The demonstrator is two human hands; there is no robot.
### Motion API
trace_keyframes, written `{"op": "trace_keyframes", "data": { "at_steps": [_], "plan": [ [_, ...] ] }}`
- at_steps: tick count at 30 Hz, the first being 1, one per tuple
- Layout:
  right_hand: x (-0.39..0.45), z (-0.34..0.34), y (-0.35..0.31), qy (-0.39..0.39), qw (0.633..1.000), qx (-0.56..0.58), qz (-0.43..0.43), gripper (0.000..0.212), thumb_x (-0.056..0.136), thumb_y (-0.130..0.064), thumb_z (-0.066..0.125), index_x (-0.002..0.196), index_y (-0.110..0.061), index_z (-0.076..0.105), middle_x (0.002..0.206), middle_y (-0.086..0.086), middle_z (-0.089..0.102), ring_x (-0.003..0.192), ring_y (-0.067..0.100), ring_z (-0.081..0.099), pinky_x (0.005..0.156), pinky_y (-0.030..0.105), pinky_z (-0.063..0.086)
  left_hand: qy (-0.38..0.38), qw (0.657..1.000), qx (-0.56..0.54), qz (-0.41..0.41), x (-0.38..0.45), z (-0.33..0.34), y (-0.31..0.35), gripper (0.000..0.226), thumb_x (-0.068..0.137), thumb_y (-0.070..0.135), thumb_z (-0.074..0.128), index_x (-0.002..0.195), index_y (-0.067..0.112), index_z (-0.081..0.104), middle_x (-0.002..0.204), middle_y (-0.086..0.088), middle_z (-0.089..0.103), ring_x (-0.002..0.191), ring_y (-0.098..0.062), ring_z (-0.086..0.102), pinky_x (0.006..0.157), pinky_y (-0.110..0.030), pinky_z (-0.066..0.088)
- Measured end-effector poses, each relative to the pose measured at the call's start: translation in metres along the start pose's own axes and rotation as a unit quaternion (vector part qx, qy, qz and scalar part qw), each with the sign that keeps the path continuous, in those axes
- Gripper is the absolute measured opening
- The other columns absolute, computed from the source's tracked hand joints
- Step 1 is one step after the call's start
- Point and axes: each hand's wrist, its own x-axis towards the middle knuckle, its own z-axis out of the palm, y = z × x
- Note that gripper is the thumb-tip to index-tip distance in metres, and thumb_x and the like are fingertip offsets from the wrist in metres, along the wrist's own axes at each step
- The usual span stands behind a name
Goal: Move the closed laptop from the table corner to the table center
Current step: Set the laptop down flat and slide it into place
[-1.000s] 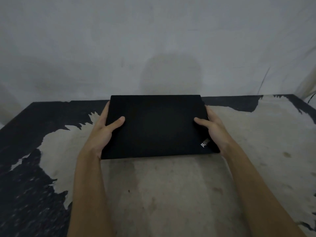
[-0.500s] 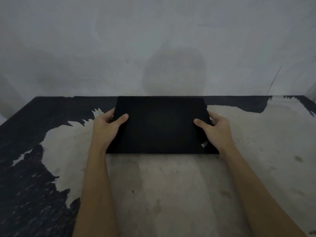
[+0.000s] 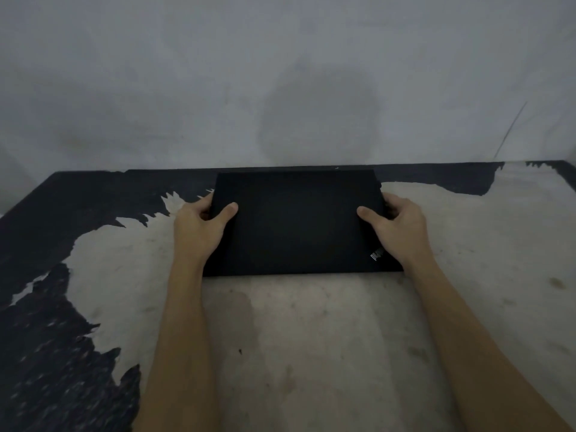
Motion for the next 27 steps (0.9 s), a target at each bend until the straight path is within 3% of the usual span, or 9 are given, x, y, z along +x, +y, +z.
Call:
{"op": "trace_keyframes", "data": {
  "at_steps": [4, 10, 13, 15, 18, 20, 23, 27],
  "plan": [
    [0.000, 0.000, 0.001, -0.003, 0.999, -0.041, -0.025, 0.035, 0.087, -0.035, 0.076, 0.118, -0.019, 0.075, 0.112, 0.006, 0.073, 0.101, 0.020, 0.069, 0.077, 0.022, 0.052, 0.001, 0.997, 0.069, 0.027, 0.002, 0.002, -0.001, 0.038, 0.095, 0.030, 0.071, 0.131, 0.017, 0.072, 0.103, 0.006, 0.074, 0.081, 0.001, 0.065, 0.066, -0.014, 0.051],
    [0.002, 0.000, 0.003, -0.007, 0.995, -0.099, -0.027, 0.031, 0.087, -0.041, 0.069, 0.104, -0.016, 0.077, 0.104, 0.011, 0.072, 0.093, 0.022, 0.068, 0.067, 0.021, 0.047, -0.011, 0.992, 0.122, 0.043, 0.001, 0.002, 0.000, 0.038, 0.097, 0.026, 0.069, 0.132, 0.011, 0.070, 0.106, 0.000, 0.073, 0.077, 0.001, 0.062, 0.056, -0.002, 0.044],
    [0.002, -0.002, -0.001, -0.005, 0.994, -0.104, -0.021, 0.024, 0.089, -0.031, 0.071, 0.099, -0.011, 0.077, 0.098, 0.009, 0.072, 0.081, 0.014, 0.067, 0.056, 0.005, 0.040, -0.022, 0.987, 0.149, 0.050, 0.001, 0.001, -0.001, 0.038, 0.098, 0.025, 0.068, 0.131, 0.008, 0.070, 0.106, -0.001, 0.069, 0.076, 0.000, 0.060, 0.057, -0.001, 0.044],
    [-0.001, -0.002, -0.005, -0.003, 0.993, -0.114, -0.022, 0.021, 0.091, -0.025, 0.071, 0.102, -0.008, 0.077, 0.099, 0.010, 0.070, 0.076, 0.010, 0.061, 0.053, 0.005, 0.037, -0.030, 0.985, 0.159, 0.052, 0.000, -0.002, -0.001, 0.038, 0.098, 0.027, 0.068, 0.131, 0.009, 0.070, 0.112, -0.004, 0.072, 0.079, -0.003, 0.062, 0.063, -0.004, 0.043],
    [-0.005, -0.003, -0.009, -0.001, 0.992, -0.123, -0.017, 0.028, 0.092, -0.026, 0.071, 0.112, -0.008, 0.076, 0.107, 0.010, 0.067, 0.086, 0.016, 0.058, 0.061, 0.013, 0.036, -0.040, 0.987, 0.151, 0.047, -0.001, -0.005, -0.001, 0.039, 0.096, 0.031, 0.069, 0.129, 0.010, 0.071, 0.111, -0.004, 0.072, 0.088, -0.011, 0.067, 0.070, -0.011, 0.048],
    [-0.010, -0.005, -0.015, -0.005, 0.991, -0.135, -0.008, 0.037, 0.093, -0.027, 0.071, 0.125, -0.007, 0.071, 0.113, 0.011, 0.064, 0.095, 0.018, 0.057, 0.076, 0.020, 0.041, -0.048, 0.988, 0.144, 0.040, -0.005, -0.009, 0.000, 0.048, 0.092, 0.036, 0.071, 0.133, 0.012, 0.069, 0.120, -0.008, 0.068, 0.105, -0.017, 0.065, 0.090, -0.025, 0.054],
    [-0.027, -0.010, -0.017, -0.020, 0.988, -0.152, -0.012, 0.055, 0.095, -0.030, 0.070, 0.144, -0.007, 0.059, 0.135, 0.017, 0.059, 0.120, 0.030, 0.058, 0.094, 0.027, 0.040, -0.076, 0.984, 0.160, 0.033, -0.027, -0.015, 0.000, 0.055, 0.095, 0.030, 0.071, 0.147, 0.019, 0.058, 0.146, -0.011, 0.047, 0.131, -0.020, 0.050, 0.110, -0.027, 0.035],
    [-0.065, -0.006, -0.011, -0.064, 0.968, -0.238, -0.048, 0.067, 0.096, -0.050, 0.062, 0.153, -0.017, 0.049, 0.159, 0.016, 0.040, 0.145, 0.034, 0.039, 0.117, 0.042, 0.034, -0.151, 0.953, 0.247, 0.093, -0.065, -0.019, -0.007, 0.062, 0.097, 0.053, 0.059, 0.154, 0.032, 0.048, 0.170, -0.003, 0.022, 0.157, -0.021, 0.019, 0.121, -0.035, 0.019]
  ]
}}
